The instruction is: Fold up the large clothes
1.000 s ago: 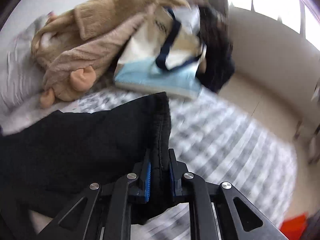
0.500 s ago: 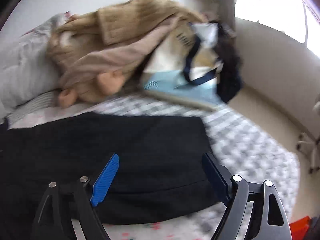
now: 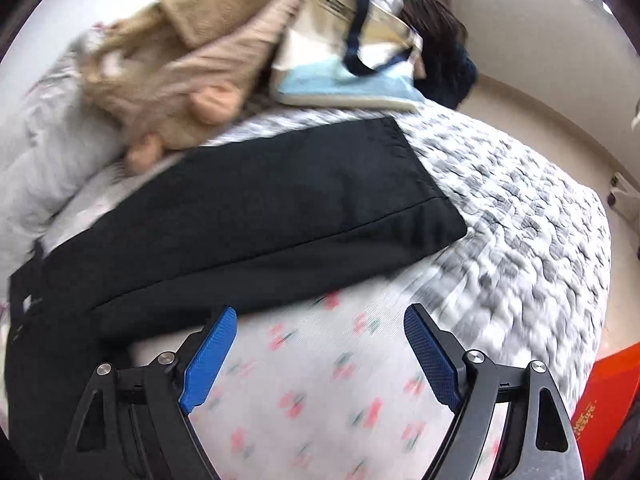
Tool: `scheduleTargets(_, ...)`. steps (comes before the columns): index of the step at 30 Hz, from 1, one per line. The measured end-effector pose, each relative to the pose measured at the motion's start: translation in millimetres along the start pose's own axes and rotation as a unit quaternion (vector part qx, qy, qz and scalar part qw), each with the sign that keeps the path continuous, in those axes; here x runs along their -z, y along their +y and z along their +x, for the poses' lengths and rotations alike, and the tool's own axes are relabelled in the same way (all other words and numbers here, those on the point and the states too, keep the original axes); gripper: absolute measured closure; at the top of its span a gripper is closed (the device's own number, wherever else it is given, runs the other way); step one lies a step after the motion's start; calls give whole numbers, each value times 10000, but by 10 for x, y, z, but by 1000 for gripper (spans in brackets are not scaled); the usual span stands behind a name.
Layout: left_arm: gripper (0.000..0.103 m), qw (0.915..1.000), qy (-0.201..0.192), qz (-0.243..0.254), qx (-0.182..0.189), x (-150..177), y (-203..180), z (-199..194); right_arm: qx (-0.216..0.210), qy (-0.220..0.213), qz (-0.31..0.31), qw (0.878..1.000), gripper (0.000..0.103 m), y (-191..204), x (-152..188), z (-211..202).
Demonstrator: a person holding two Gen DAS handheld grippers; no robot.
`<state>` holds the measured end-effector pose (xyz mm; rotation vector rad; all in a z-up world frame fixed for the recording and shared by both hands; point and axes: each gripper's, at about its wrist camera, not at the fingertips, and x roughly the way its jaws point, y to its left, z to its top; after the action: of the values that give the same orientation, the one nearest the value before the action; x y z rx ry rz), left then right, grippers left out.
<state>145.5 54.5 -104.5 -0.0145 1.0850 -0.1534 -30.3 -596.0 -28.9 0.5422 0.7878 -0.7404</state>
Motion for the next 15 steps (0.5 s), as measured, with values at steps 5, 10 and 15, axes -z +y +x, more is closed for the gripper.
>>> scheduleTargets(5,0,9977,-202,-640,-64,-82,471,-175,-663,-65,-221,9975,16,548,332,-495)
scheduleTargets(10,0,9919,-383,-1170,-327,-104,924,-282,-1040,-107,-727,9919,16,1246,522,-663)
scheduleTargets(15,0,9820,-570,-1720,-528,-81,1429,-378,-1425,-66,-1434,9793,16,1920,962,-771)
